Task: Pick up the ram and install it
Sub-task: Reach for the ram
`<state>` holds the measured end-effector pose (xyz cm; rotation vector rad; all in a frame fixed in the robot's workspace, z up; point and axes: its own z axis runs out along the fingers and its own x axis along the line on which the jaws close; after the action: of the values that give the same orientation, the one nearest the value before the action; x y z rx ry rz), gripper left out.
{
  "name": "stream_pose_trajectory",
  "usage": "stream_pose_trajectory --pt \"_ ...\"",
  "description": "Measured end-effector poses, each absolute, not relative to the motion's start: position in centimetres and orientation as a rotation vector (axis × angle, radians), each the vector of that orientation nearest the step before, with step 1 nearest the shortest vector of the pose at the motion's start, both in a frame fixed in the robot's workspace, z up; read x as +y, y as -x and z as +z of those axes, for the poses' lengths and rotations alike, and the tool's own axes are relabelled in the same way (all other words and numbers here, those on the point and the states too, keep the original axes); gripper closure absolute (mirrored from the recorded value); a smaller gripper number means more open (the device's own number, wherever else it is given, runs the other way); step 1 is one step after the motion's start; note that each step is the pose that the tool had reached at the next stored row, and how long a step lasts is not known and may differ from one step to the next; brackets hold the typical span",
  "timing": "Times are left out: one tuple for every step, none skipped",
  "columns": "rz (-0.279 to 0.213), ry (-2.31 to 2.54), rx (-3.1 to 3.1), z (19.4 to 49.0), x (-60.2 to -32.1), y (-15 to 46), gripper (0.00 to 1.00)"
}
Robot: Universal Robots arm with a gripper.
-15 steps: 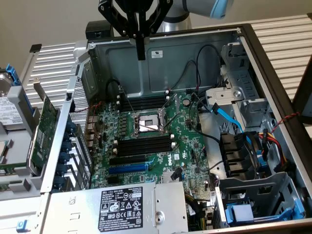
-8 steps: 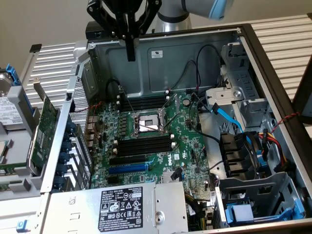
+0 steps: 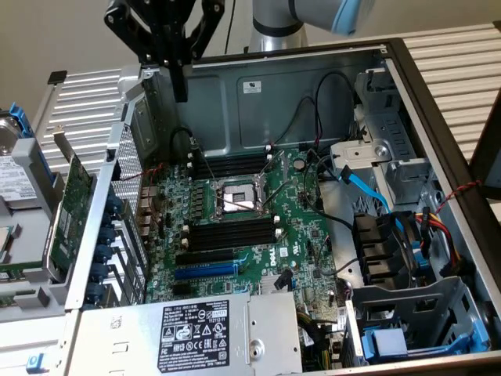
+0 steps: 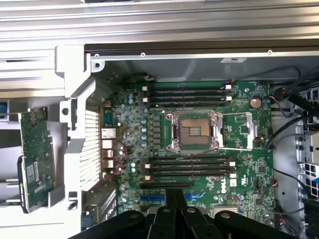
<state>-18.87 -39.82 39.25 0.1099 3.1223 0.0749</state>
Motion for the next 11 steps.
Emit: stream_pose_trajectory --pt "0.075 -0.110 3.123 39.3 -39.8 19.3 0.89" --pt "0.075 -0.110 3.124 39.3 -39.8 19.8 0.89" --pt "0.075 -0.110 3.125 39.3 -39.8 20.2 0.89" --pt "0.075 -0.110 3.126 39.3 -39.8 20.7 0.89" --pt "0.075 -0.110 3.128 39.2 -39.8 21.1 0.89" --pt "0.075 -0.110 3.129 39.3 -39.8 21.6 0.89" --pt "0.075 -0.110 3.131 39.2 -39.8 22.0 0.89" --pt "0.074 -0.111 3.132 39.2 -39.8 22.5 0.89" --pt "0.074 -0.111 3.133 39.2 -39.8 23.0 0.89" --pt "0.075 -0.110 3.133 39.2 -39.8 23.4 0.89" --pt "0.075 -0.111 3.133 39.2 -39.8 23.9 0.89"
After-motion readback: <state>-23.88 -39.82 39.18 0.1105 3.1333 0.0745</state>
